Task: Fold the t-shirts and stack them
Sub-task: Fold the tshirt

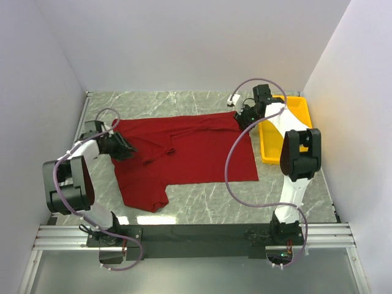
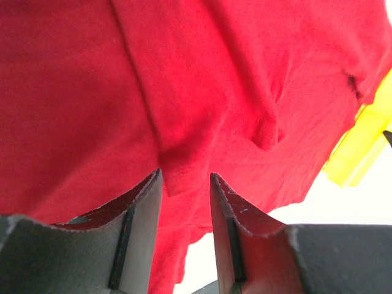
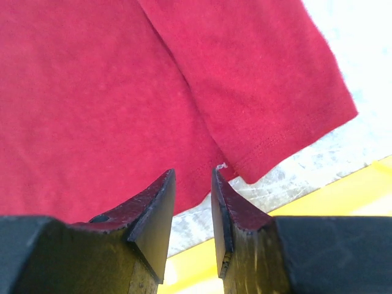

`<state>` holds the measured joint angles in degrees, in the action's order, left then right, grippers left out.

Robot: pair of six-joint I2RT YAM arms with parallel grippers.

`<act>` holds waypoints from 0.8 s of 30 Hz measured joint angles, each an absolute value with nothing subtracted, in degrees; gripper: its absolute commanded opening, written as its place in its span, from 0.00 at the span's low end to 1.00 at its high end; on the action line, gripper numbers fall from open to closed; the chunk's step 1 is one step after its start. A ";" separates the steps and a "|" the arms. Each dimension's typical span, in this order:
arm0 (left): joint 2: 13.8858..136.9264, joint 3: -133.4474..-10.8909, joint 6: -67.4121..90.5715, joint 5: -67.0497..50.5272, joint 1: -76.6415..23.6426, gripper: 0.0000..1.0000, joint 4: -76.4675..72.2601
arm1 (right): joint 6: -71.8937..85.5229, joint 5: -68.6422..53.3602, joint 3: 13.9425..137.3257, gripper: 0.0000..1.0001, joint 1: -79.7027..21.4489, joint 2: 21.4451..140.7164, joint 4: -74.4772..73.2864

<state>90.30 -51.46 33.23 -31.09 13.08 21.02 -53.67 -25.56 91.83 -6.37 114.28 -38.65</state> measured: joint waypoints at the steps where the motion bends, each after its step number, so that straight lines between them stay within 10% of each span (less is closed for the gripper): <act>1: 90.30 -50.89 34.35 -30.57 11.70 0.42 20.56 | -53.25 -26.11 91.29 0.37 -6.37 113.30 -38.30; 24: 91.18 -42.09 51.75 -24.80 6.35 0.38 8.58 | -49.04 -29.54 84.64 0.38 -6.37 110.80 -36.47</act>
<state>91.18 -42.09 51.75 -24.80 6.35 8.58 -49.04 -29.54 84.64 -6.37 110.80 -36.47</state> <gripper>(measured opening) 0.411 0.376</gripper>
